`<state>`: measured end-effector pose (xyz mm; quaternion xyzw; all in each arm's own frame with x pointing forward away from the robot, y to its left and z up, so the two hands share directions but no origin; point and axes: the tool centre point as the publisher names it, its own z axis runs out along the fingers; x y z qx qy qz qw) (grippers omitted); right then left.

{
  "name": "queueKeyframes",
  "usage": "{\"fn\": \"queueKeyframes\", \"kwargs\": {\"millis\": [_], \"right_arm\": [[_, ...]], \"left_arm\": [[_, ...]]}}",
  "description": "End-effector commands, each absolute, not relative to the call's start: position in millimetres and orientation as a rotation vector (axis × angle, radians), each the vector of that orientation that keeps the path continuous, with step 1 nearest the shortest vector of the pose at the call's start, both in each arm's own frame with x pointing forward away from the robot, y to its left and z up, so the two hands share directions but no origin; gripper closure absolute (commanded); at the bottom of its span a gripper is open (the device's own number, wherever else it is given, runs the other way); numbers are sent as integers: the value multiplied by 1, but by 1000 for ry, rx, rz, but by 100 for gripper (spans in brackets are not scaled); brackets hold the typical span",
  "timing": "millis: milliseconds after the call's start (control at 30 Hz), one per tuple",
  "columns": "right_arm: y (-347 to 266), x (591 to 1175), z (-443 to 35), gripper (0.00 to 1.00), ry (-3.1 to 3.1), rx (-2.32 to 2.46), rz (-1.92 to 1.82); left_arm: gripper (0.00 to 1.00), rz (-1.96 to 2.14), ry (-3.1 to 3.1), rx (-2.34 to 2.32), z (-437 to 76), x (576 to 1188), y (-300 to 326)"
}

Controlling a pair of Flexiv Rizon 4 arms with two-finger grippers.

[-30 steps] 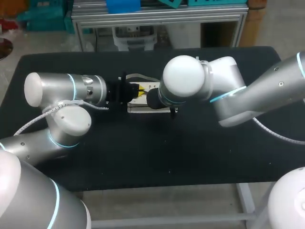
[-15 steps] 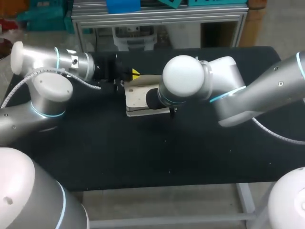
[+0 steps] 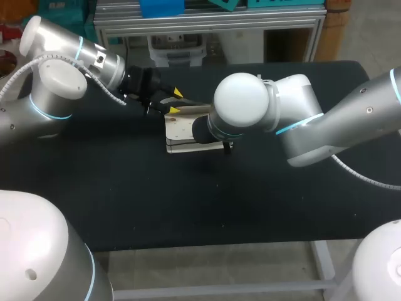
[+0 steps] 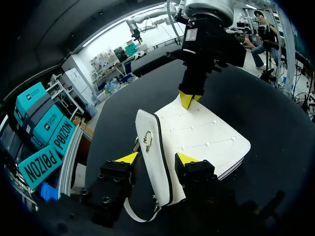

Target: Pick up the bag, open it, inspect its contents, close it, and place it on the opposite side

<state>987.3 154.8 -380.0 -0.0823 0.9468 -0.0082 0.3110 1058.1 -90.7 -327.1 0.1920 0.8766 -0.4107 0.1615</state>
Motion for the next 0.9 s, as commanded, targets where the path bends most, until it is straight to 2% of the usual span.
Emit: {"fn": "queueKeyframes", "kwargs": {"millis": [33,133,267,400,467,600,767,900], "right_arm": [[155,987,-382,100,2496,-217,-21],[155,987,-382,100,2496,-217,-21],[155,987,-382,100,2496,-217,-21],[155,987,-382,100,2496,-217,-21],[155,987,-382,100,2496,-217,-21],[155,987,-382,100,2496,-217,-21],[155,987,-382,100,2496,-217,-21],[155,987,-382,100,2496,-217,-21]], "left_arm": [[7,-1167,2422,495,-338,1047,-89],[9,-1129,2359,472,-344,1043,-91],[28,-1133,2335,465,-349,1046,-97],[36,-1170,2354,436,-352,1063,-107],[36,-1168,2355,423,-352,1071,-108],[43,-1180,2362,407,-354,1080,-108],[43,-1182,2385,412,-356,1083,-112],[50,-1156,2404,432,-353,1082,-117]]}}
